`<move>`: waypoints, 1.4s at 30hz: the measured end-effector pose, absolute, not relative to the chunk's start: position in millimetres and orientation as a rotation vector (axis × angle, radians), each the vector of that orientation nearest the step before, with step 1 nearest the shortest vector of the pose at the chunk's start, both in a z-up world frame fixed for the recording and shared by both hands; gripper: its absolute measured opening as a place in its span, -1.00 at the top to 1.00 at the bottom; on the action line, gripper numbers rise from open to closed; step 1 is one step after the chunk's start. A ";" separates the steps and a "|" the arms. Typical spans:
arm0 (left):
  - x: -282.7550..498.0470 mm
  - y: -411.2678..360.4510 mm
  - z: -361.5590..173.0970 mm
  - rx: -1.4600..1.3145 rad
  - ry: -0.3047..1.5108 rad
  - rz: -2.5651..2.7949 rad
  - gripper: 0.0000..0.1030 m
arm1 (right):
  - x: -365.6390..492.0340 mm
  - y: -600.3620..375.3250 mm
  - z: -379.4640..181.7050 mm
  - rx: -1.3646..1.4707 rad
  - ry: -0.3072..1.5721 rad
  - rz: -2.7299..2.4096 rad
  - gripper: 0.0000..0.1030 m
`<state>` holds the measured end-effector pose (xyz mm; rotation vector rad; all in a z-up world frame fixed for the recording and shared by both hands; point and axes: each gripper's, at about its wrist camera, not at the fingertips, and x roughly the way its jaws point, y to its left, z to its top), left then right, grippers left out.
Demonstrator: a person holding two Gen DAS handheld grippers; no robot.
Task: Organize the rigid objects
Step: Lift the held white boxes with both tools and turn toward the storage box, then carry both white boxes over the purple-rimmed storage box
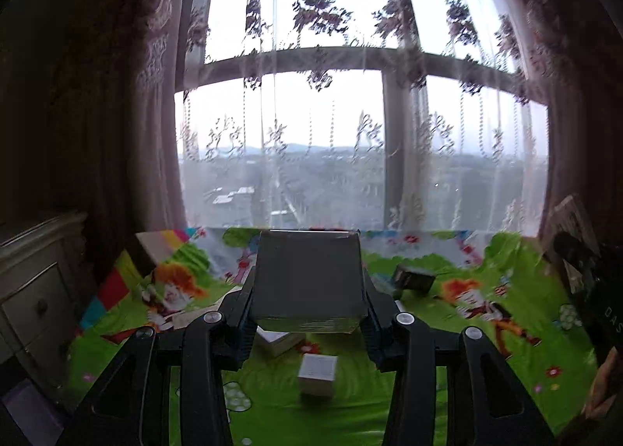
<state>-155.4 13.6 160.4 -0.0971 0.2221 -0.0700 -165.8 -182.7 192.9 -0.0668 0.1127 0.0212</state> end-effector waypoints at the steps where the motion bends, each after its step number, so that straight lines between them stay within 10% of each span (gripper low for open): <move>1: -157.4 11.5 163.3 -0.092 0.217 -0.074 0.11 | -166.9 -179.9 194.6 -0.072 0.108 0.033 0.45; 42: -271.1 201.7 138.0 -0.227 0.352 0.381 0.10 | -200.2 65.6 202.0 -0.269 0.217 0.827 0.45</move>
